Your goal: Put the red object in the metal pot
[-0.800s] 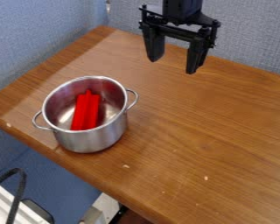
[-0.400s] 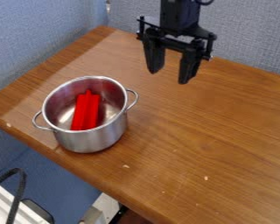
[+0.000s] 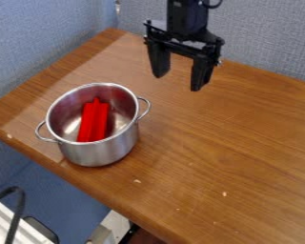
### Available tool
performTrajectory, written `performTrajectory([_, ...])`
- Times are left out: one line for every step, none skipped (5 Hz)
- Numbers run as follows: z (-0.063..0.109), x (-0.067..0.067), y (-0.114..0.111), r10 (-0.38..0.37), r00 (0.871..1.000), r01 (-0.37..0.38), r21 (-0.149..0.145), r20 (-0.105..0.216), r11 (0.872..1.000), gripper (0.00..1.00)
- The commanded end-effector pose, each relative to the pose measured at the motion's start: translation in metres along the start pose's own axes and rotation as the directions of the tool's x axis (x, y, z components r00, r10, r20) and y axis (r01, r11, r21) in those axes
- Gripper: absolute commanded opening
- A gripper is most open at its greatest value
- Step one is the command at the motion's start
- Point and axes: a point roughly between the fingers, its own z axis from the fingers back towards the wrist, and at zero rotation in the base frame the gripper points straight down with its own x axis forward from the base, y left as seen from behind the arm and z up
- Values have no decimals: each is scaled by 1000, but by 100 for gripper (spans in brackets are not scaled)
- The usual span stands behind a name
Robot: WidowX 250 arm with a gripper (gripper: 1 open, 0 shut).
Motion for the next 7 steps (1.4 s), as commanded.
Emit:
performTrajectory([16, 9, 1, -70, 995, 70, 8, 76, 998, 100])
performTrajectory([17, 6, 1, -83, 994, 83, 2, 77, 997, 100])
performTrajectory([17, 2, 1, -88, 993, 89, -5, 77, 996, 100])
performTrajectory([16, -1, 1, -106, 992, 107, -9, 73, 994, 100])
performTrajectory([10, -9, -4, -65, 994, 68, -25, 89, 997, 100])
performTrajectory([3, -16, -10, -52, 993, 57, -36, 104, 998, 100])
performTrajectory([11, -16, -8, -61, 990, 67, -43, 125, 997, 100])
